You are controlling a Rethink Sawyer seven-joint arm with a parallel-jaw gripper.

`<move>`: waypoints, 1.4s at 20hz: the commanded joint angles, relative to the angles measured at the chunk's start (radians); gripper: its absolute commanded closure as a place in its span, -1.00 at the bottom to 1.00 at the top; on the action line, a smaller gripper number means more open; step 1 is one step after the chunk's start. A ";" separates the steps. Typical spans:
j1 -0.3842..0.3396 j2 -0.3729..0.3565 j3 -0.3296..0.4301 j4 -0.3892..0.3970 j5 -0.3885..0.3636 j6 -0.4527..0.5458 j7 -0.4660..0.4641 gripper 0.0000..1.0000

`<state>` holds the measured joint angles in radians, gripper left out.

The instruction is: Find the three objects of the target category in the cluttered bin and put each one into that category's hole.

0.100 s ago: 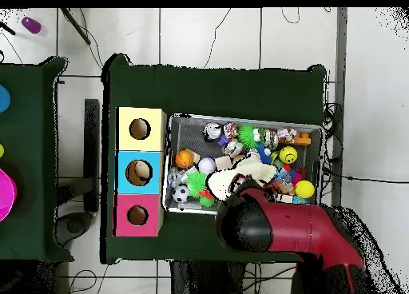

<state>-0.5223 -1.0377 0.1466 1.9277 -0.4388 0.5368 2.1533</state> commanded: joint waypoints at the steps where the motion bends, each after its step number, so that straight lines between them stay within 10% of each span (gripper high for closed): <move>1: -0.072 0.009 0.135 -0.037 0.039 0.271 -0.275 1.00; 13: -0.177 0.015 0.211 -0.041 0.113 0.559 -0.270 1.00; 28: -0.213 -0.098 0.248 0.060 0.083 0.309 -0.216 1.00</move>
<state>-0.7070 -1.0789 0.3081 1.9275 -0.3667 0.9367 2.1533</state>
